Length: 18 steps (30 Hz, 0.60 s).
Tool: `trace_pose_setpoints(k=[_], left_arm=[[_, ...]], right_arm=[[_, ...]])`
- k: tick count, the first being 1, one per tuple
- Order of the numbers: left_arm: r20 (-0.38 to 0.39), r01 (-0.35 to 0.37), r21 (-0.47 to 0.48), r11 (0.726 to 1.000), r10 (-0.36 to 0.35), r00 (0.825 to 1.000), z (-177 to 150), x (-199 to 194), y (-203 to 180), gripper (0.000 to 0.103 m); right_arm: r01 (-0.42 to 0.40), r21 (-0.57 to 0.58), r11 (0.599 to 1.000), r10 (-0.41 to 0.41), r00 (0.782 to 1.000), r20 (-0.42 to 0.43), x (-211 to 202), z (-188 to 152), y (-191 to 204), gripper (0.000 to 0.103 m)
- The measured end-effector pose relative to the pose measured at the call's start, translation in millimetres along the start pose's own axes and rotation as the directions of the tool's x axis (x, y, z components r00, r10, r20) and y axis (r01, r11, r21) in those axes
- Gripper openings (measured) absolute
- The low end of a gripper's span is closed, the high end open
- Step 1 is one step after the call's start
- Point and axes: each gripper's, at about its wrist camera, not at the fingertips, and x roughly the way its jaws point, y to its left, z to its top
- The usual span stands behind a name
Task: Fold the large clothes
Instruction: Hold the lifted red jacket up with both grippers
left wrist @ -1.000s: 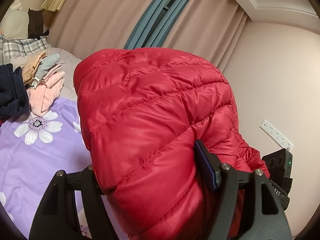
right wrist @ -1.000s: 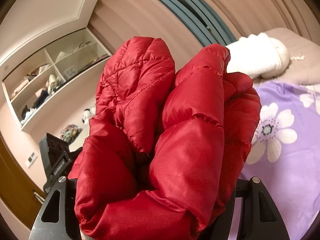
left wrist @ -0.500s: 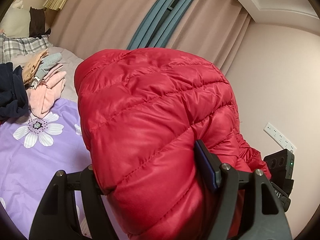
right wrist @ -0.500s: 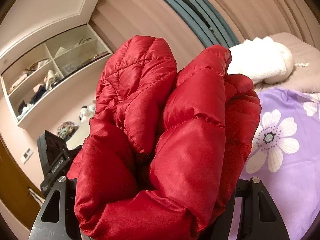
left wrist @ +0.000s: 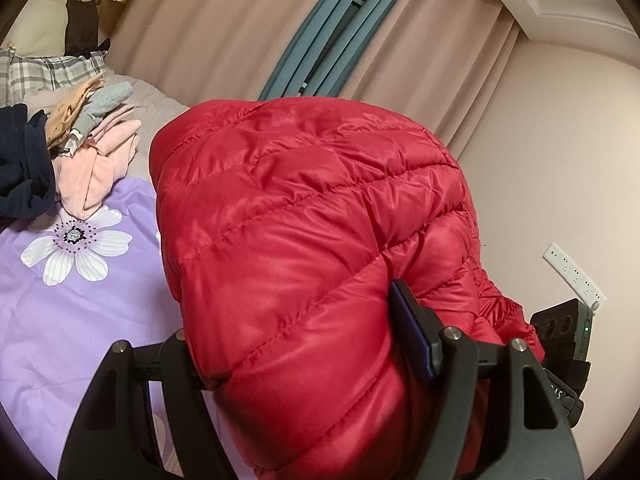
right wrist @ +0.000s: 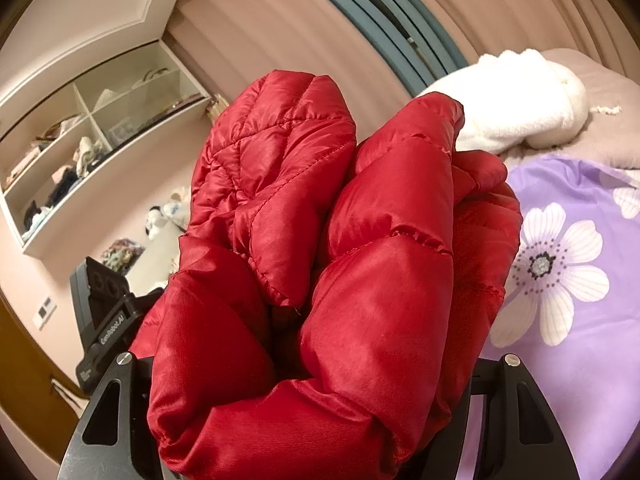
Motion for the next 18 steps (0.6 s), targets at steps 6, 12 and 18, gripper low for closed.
trace_pose_setpoints(k=[6,12,18], left_arm=[[-0.019,-0.007,0.005,1.000,0.007,1.000,-2,19,7,0.071],[-0.049,-0.022,0.003,1.000,0.022,0.999,-7,32,12,0.071],[-0.075,-0.030,-0.004,1.000,0.029,0.997,-12,42,17,0.071]], right_arm=[[0.047,-0.017,0.999,-0.047,0.999,-0.007,6,1,-4,0.067],[0.061,0.004,0.998,-0.061,0.997,-0.047,12,-4,-16,0.067],[0.075,0.019,0.997,-0.073,0.995,-0.065,18,-10,-23,0.067]])
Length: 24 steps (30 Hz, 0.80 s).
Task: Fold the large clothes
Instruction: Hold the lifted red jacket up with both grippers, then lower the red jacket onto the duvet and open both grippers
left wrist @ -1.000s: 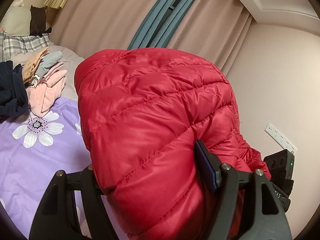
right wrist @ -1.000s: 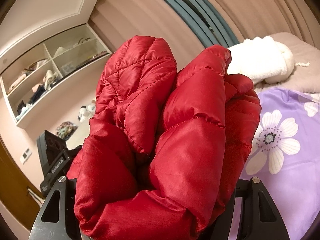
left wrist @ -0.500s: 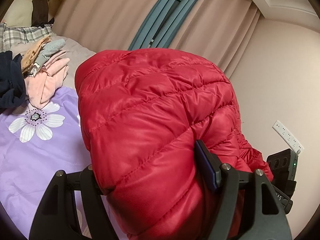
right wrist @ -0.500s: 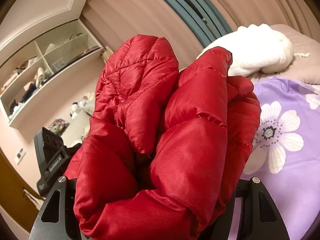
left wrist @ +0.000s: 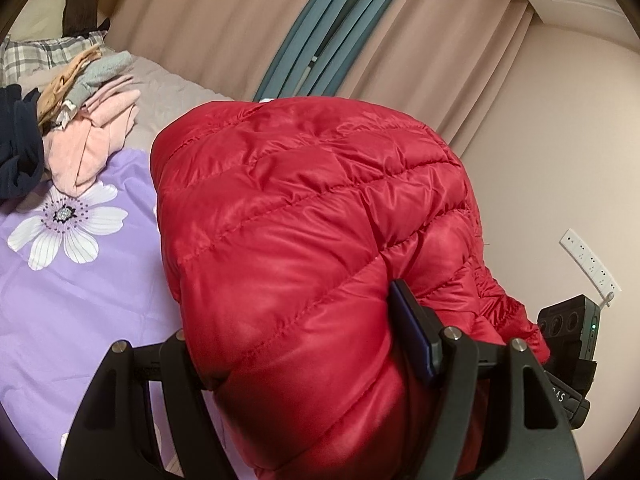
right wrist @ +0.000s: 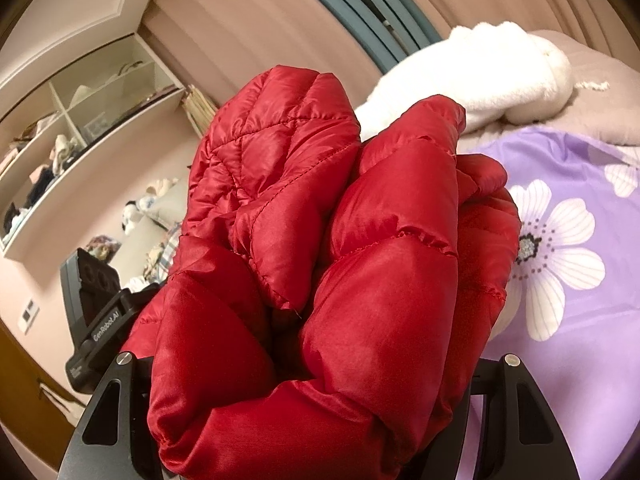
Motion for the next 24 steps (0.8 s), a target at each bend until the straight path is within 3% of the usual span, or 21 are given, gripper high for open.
trace_pose_setpoints(k=[12,16,18,21,24], left_arm=[[-0.112,-0.040,-0.046,0.998,0.034,0.993,-53,42,39,0.071],[-0.210,-0.114,-0.044,0.993,0.102,0.972,-94,68,63,0.072],[-0.220,-0.134,-0.032,0.990,0.124,0.968,-108,76,74,0.077],[-0.175,-0.137,-0.044,0.990,0.127,0.976,-123,74,87,0.085],[-0.208,-0.123,-0.117,0.985,0.097,0.973,-125,80,104,0.090]], right_arm=[[0.113,-0.008,0.994,-0.113,0.990,-0.081,22,-39,-19,0.067],[0.185,-0.032,0.982,-0.187,0.970,-0.155,41,-69,-37,0.067],[0.234,-0.040,0.971,-0.237,0.950,-0.204,52,-86,-48,0.067],[0.237,-0.081,0.968,-0.248,0.953,-0.173,51,-99,-51,0.067],[0.232,-0.069,0.970,-0.241,0.952,-0.189,52,-104,-56,0.067]])
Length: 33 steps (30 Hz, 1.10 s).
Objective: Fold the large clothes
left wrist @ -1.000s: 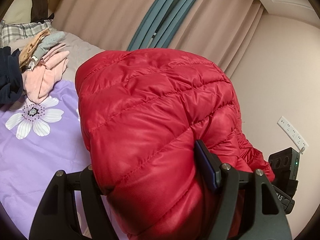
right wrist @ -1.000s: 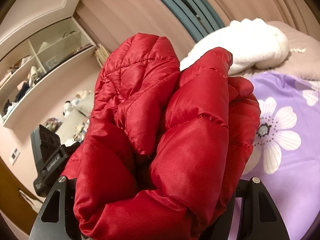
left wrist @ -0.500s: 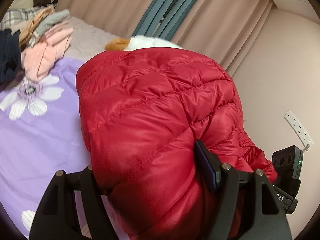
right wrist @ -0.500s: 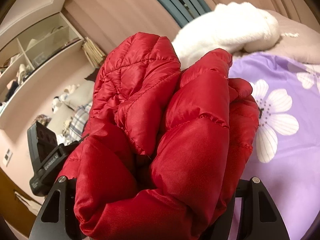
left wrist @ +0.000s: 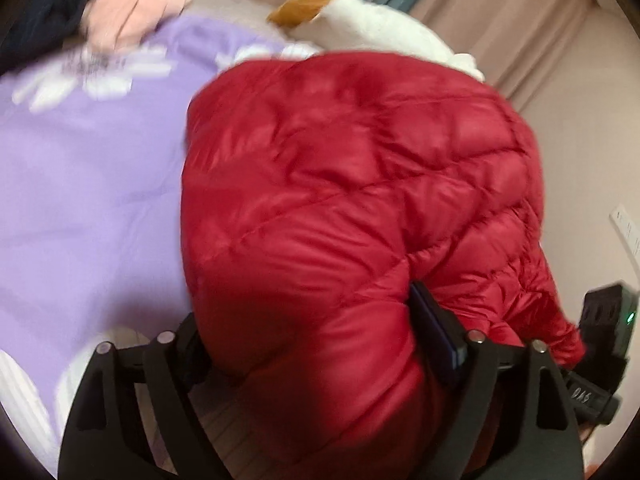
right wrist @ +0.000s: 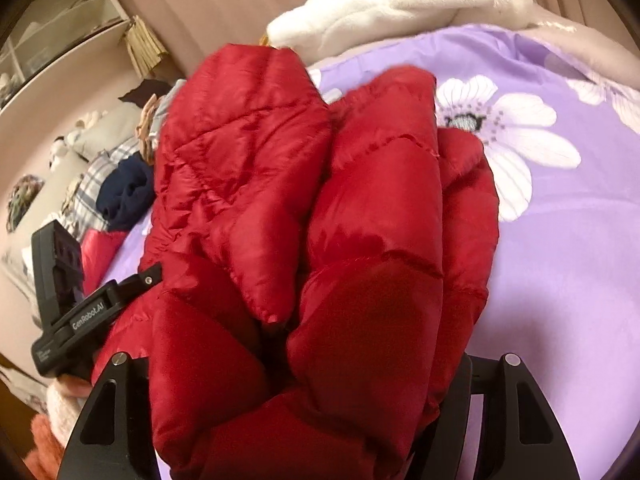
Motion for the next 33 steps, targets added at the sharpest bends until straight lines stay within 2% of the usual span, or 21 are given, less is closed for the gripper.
trace_pose_setpoints(k=[2,6,12,14,16,20,24,28,30,31,33], left_arm=[[0.002,-0.013,0.010,1.000,0.013,1.000,2,0,-2,0.090],[0.053,-0.098,0.098,0.990,0.093,0.994,-1,-3,-20,0.090],[0.019,-0.079,0.023,0.997,0.079,0.997,5,4,-5,0.097],[0.016,-0.111,0.016,0.994,0.111,0.994,6,0,-9,0.097],[0.025,-0.168,0.051,0.984,0.167,0.986,6,-11,-23,0.094],[0.033,-0.250,0.129,0.960,0.248,0.968,15,-38,-49,0.080],[0.091,-0.225,0.103,0.969,0.216,0.972,20,-82,-59,0.079],[0.106,-0.222,0.119,0.968,0.210,0.972,22,-120,-74,0.082],[0.125,-0.202,0.143,0.969,0.184,0.975,22,-139,-81,0.082],[0.146,-0.195,0.153,0.969,0.174,0.974,20,-152,-85,0.083],[0.192,-0.184,0.165,0.969,0.152,0.970,18,-177,-90,0.091]], right_arm=[[-0.030,0.039,0.999,0.030,1.000,-0.007,3,0,-8,0.068],[-0.056,0.072,0.996,0.055,0.998,0.005,7,0,-16,0.070],[-0.029,0.075,0.997,0.029,1.000,0.005,8,3,-14,0.075],[-0.014,0.099,0.995,0.015,1.000,-0.011,8,3,-13,0.076],[0.028,0.125,0.992,-0.025,0.999,-0.031,5,3,-9,0.081],[0.101,0.107,0.989,-0.096,0.994,-0.048,-23,8,5,0.082],[0.151,0.099,0.984,-0.148,0.988,-0.035,-59,11,17,0.082],[0.177,0.005,0.984,-0.177,0.983,0.046,-101,11,40,0.082],[0.206,-0.046,0.977,-0.201,0.975,0.091,-123,12,52,0.082],[0.218,-0.066,0.974,-0.210,0.971,0.114,-135,11,58,0.082],[0.231,-0.090,0.969,-0.215,0.964,0.153,-153,11,69,0.083]])
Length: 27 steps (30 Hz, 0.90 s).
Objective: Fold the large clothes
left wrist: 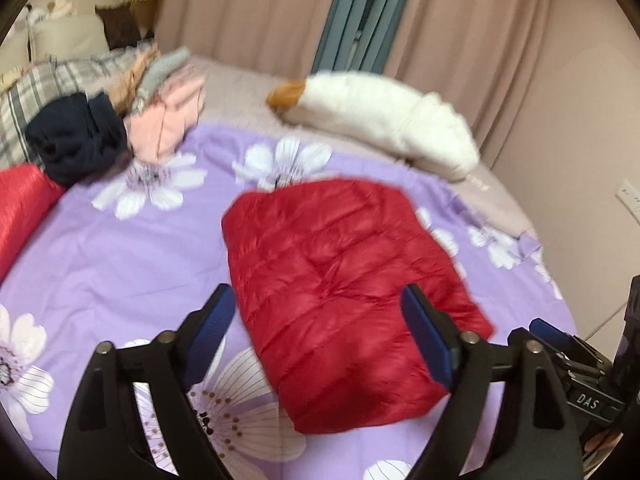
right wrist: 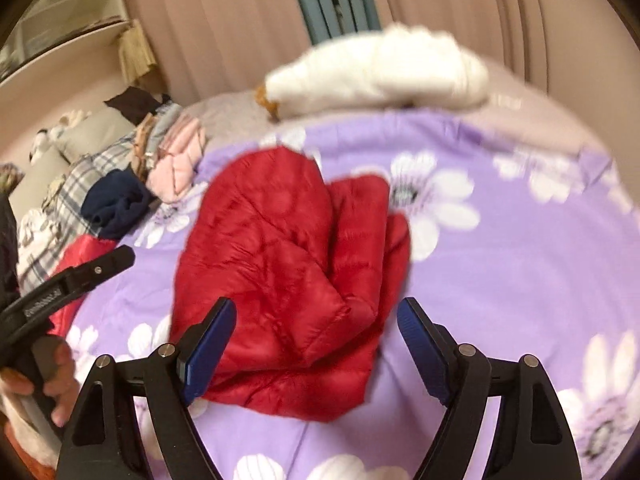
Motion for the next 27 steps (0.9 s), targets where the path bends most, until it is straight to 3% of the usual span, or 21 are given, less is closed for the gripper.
trace_pose_setpoints(k=[3,12,21,27], left_arm=[[0.053,0.025,0.009,1.000,-0.026,0.998,3,-35,0,0.096],[0.170,0.050,0.045,0.998,-0.057,0.984,3,-112,-12,0.103],[0.199,0.093,0.070,0.993,-0.106,0.974,-3,-146,-20,0.103],[0.256,0.023,0.048,0.999,-0.034,0.966,-6,-146,-20,0.103]], right_arm=[[-0.022,-0.020,1.000,0.023,0.999,0.042,-26,4,4,0.092],[-0.027,-0.056,0.998,0.036,0.987,0.159,-84,6,24,0.097],[-0.035,-0.088,0.995,0.052,0.979,0.195,-111,1,34,0.097],[-0.037,-0.062,0.997,0.049,0.977,0.206,-109,2,31,0.097]])
